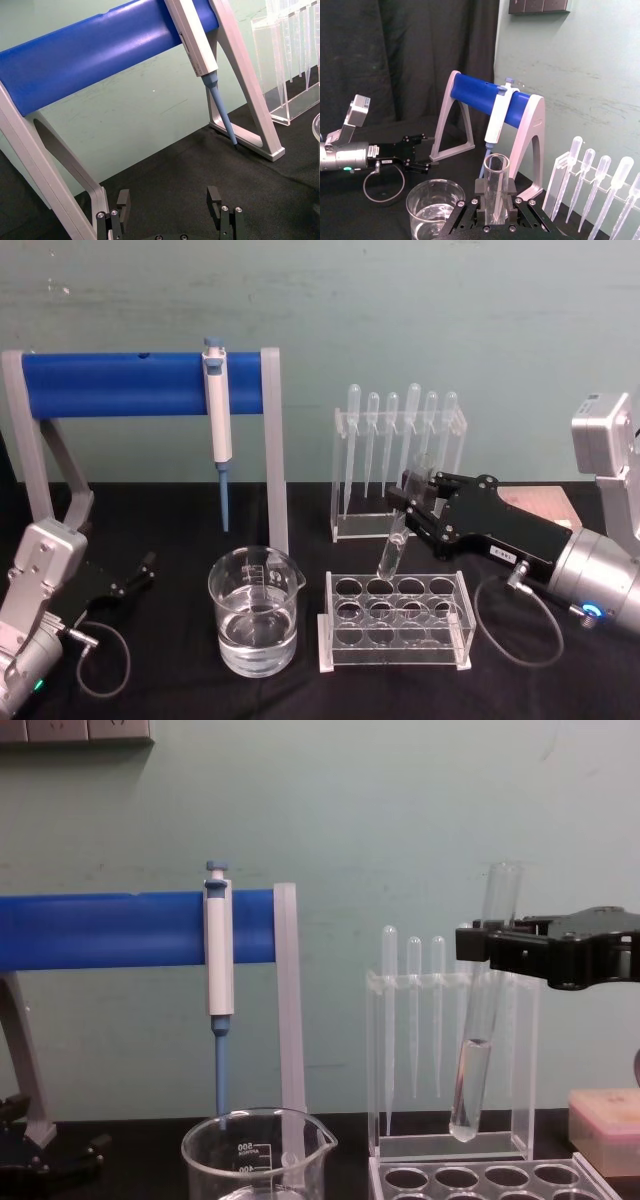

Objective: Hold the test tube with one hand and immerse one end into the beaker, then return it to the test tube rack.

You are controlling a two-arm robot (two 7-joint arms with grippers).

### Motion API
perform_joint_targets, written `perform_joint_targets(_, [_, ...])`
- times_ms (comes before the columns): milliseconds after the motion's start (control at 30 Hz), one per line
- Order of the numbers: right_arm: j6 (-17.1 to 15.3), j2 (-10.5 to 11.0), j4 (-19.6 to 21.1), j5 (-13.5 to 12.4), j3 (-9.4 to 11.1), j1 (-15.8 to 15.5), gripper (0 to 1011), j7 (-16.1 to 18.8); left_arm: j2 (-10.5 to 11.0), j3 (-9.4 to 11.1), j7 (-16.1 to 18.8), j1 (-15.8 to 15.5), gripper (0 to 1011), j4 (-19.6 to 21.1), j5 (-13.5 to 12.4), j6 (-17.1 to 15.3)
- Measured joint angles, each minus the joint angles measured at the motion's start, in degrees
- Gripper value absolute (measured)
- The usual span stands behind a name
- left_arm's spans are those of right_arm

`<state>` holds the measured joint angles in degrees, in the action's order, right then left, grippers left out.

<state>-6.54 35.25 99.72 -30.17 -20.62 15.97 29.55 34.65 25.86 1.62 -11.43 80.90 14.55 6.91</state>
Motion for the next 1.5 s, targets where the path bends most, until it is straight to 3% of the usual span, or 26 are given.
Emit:
perform_joint_targets(433, [-2.7, 0.0, -0.3, -0.9, -1.8, 3.1, 229, -0.2, 0.0, 0.0, 0.0, 0.0, 1000, 0.0, 0.0, 0.0])
perform_joint_targets(600, [-3.6, -0.8, -0.1, -0.8, -3.6, 6.1, 229, 0.2, 0.0, 0.0, 0.0, 0.0, 1000, 0.0, 0.0, 0.0])
perform_joint_targets(1033, [-3.8, -5.5, -2.8, -0.6, -9.6, 13.4, 229, 2.6, 0.0, 0.0, 0.0, 0.0, 1000, 0.0, 0.0, 0.0])
perform_joint_targets(1300, [-2.4, -9.0, -7.7, -0.4, -13.5, 16.3, 230, 4.3, 0.0, 0.0, 0.0, 0.0, 1000, 0.0, 0.0, 0.0])
perform_joint_targets(1500, [-0.3, -10.7, -12.3, 0.4, -15.3, 17.3, 229, 5.3, 0.0, 0.0, 0.0, 0.0, 1000, 0.0, 0.0, 0.0])
